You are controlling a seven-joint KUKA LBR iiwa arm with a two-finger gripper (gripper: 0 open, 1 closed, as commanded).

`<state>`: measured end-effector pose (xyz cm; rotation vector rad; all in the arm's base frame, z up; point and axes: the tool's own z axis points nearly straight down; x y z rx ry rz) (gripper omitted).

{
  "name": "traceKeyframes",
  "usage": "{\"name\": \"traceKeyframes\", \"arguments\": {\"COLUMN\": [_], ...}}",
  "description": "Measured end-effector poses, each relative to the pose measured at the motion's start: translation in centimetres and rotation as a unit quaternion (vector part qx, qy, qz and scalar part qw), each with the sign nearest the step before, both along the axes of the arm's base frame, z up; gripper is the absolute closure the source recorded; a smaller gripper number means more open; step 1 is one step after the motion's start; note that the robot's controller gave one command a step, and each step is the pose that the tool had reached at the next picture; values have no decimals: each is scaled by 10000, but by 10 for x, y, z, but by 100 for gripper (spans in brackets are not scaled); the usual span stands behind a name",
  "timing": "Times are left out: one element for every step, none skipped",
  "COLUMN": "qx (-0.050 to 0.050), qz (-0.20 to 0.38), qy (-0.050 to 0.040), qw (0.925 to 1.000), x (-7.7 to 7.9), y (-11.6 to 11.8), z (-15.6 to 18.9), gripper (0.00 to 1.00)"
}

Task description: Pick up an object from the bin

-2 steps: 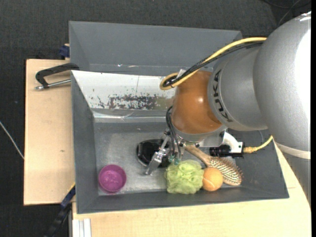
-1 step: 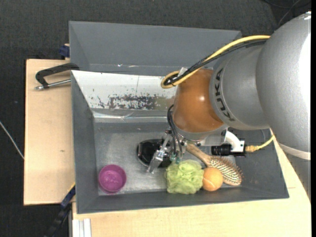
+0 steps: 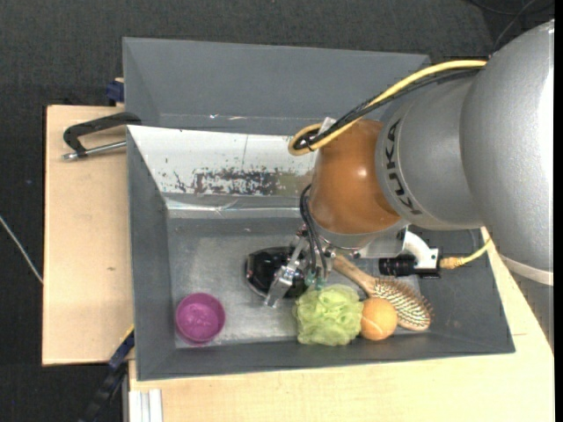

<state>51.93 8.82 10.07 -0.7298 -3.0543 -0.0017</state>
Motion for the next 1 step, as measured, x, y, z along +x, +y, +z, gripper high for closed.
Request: {"name": "traceKeyframes", "arguments": {"qx": [-10], "qz": [-3], "qy": [35], "qw": [10000], "x": [-2], "y": [-1], "z": [8], "gripper": [100]}}
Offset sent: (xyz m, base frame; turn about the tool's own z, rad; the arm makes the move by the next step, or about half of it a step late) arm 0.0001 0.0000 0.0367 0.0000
